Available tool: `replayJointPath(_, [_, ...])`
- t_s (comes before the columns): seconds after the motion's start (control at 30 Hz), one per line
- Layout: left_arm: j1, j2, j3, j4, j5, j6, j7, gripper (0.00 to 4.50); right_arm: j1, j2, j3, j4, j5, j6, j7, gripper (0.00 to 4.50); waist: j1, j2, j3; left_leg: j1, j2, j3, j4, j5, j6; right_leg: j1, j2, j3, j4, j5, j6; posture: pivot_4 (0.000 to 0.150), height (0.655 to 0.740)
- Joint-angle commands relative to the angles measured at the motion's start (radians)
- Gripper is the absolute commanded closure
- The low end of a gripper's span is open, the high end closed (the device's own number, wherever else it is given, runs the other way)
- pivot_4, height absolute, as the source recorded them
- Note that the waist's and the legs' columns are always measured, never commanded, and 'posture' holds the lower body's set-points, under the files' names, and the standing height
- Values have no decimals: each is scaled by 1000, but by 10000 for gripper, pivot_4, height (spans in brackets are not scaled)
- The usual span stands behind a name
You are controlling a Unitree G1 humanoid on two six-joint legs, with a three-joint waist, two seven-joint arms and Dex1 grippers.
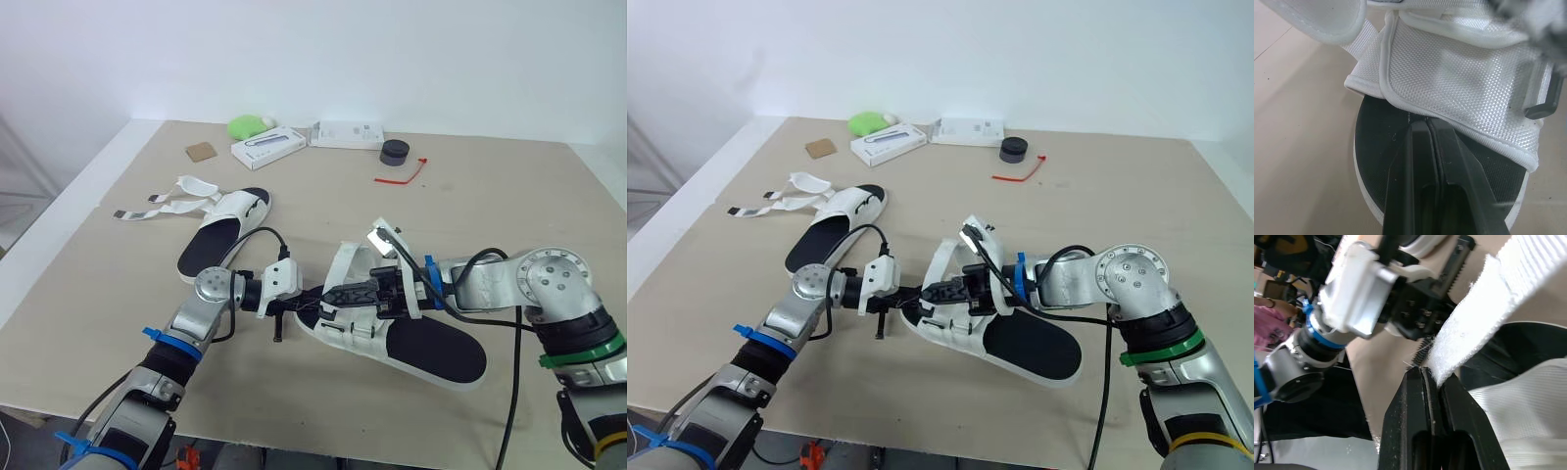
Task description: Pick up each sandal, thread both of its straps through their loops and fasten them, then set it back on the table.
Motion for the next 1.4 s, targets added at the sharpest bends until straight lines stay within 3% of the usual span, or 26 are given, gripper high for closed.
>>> replayJointPath(0.03, [71,7,-104,66,81,60,-24,45000,-25,0,-15,7,3,35,31,44638,0,0,0,0,0,0,0,0,0,0,0,0,0,0,0,1500,7400])
replayJointPath(0.57, [74,6,-107,60,80,66,-24,45000,-18,21,-46,40,-73,67,67,44638,0,0,0,0,0,0,0,0,0,0,0,0,0,0,0,1500,7400])
replayJointPath(0.87, [78,6,-106,60,80,68,-22,45000,-57,36,-69,169,5,79,34,44638,0,0,0,0,0,0,0,0,0,0,0,0,0,0,0,1500,7400])
replayJointPath(1.4, [82,8,-108,55,80,70,-23,45000,78,-5,-26,36,145,53,-54,44638,-1,0,0,0,0,0,0,0,0,1,0,0,0,0,0,1500,7400])
